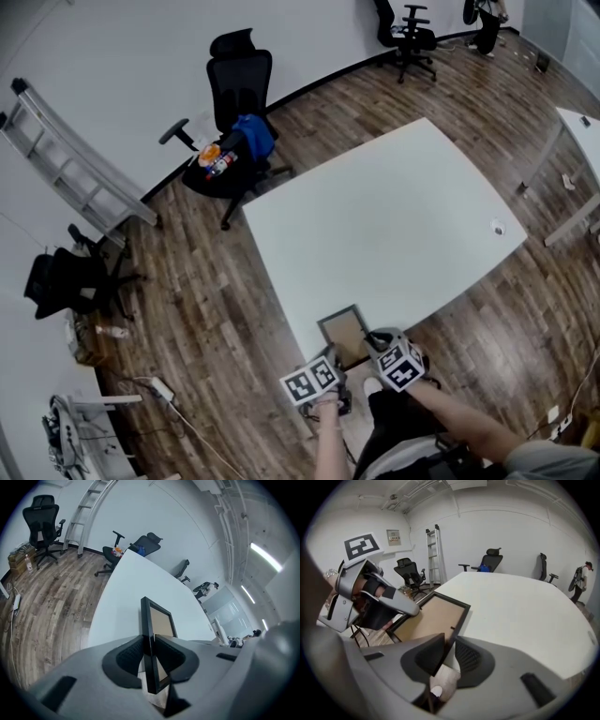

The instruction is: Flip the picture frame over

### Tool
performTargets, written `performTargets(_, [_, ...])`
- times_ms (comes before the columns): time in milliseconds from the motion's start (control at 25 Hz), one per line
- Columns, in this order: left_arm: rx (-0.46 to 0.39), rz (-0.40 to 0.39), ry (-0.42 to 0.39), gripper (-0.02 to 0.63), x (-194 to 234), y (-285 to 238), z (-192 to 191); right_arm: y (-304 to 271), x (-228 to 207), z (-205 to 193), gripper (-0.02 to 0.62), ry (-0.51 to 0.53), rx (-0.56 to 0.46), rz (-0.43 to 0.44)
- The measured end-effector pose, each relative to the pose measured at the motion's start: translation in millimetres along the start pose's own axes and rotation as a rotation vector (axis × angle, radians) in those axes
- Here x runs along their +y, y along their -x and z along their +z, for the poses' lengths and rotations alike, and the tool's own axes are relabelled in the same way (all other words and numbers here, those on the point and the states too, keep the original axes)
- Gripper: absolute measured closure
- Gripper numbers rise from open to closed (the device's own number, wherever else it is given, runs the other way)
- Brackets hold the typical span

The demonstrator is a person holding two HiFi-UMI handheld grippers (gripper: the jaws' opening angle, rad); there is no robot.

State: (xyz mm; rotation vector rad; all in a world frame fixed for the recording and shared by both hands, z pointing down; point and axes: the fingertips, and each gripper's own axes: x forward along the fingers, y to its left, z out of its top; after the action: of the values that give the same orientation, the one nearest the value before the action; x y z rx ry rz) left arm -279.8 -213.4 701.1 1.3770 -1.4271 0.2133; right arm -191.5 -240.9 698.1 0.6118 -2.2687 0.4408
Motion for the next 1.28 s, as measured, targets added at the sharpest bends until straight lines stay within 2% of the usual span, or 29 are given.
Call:
performTargets(200, [0.062, 0.103, -0.046, 0.535, 13.1, -4.9, -0.4, -6.0, 3.7, 1.9, 0.525, 0.027, 0.021, -0.025])
performTargets(360, [0.161, 0.262, -0.244, 0.537, 25.0, -5.9, -12.9, -11.1, 4.7, 1.3, 0.525, 0.080, 0.050, -0.057])
performTargets(440, [0.166, 0.313, -0.313, 0.537, 29.5, -4.6, -12.1, -9.6, 3.0, 1.2, 0.526, 0.067, 0.050, -0.058])
performTargets(480, [0.154, 0.316, -0.320, 0.537, 30.6, -4.5, -10.1, -8.4, 1.9, 2.1, 0.526, 0.051, 0.047, -0.057])
performTargets(600, [0.106, 0.295, -0.308, 0.537, 30.5, -4.0, -7.5, -7.9, 1.7, 4.5, 0.526, 0.027, 0.029, -0.049])
performTargets(760, [0.003, 0.306, -0.369, 0.537, 21.9, 3.1, 6.9, 0.2, -3.8, 12.5, 0.526, 0.015, -0.035, -0.058])
performTargets(960, [-0.141, 0.219, -0.359, 0.537, -10.0, 16.5, 31.0, 17.6, -18.2, 33.6, 0.525, -0.041, -0.113, -0.075])
performTargets(1160, [-0.320, 0.153, -0.394, 0.537, -51.4, 36.2, 51.8, 39.2, -18.8, 77.8, 0.525, -0.037, -0.263, -0.058])
performTargets(1240, [-0.388, 0.149, -0.416, 0.542, -68.5, 48.9, 58.8, 49.4, -14.5, 97.0, 0.525, -0.018, -0.330, -0.051])
performTargets(1280, [-0.420, 0.156, -0.438, 0.565, -75.8, 55.6, 62.3, 55.2, -12.1, 105.5, 0.523, -0.013, -0.364, -0.047])
